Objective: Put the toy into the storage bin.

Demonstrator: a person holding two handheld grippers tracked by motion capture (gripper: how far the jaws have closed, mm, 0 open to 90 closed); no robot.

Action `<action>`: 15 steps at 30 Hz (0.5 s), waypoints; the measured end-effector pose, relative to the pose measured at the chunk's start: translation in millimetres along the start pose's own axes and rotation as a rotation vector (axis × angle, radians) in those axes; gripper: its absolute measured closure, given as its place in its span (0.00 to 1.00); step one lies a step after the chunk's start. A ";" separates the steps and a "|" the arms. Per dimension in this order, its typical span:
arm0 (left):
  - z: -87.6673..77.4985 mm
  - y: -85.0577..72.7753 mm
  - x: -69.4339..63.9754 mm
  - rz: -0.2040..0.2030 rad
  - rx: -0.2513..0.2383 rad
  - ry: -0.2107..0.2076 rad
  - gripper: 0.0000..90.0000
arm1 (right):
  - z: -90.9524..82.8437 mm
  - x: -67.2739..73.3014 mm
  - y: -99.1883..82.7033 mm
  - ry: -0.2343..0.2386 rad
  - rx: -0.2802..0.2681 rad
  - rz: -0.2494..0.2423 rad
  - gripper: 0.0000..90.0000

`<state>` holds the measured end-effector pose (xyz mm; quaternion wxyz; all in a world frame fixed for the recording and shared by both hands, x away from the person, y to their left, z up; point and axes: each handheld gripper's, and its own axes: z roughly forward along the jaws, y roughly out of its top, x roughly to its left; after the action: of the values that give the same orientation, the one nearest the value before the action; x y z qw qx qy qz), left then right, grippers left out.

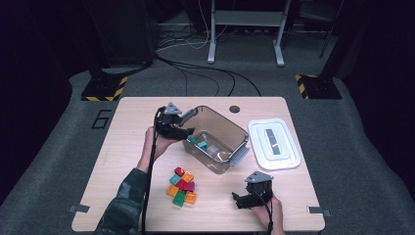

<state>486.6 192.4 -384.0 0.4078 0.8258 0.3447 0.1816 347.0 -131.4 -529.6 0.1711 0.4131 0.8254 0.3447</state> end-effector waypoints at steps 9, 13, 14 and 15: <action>-36.3 -14.3 -7.3 0.011 -0.057 0.029 0.21 | 0.0 0.0 0.0 0.000 0.000 0.000 0.00; -46.2 -24.8 -9.3 0.012 -0.069 0.038 0.18 | 0.0 0.0 0.0 0.000 0.000 0.000 0.00; -48.2 -28.1 -9.6 0.006 -0.074 0.038 0.18 | 0.0 0.0 0.0 0.000 0.000 0.000 0.00; -50.5 -31.2 -9.6 0.008 -0.073 0.040 0.17 | 0.0 0.0 0.0 0.000 0.000 0.000 0.00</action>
<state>437.4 226.6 -378.7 0.4300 0.8079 0.3426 0.2121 347.0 -131.4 -529.6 0.1711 0.4132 0.8254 0.3446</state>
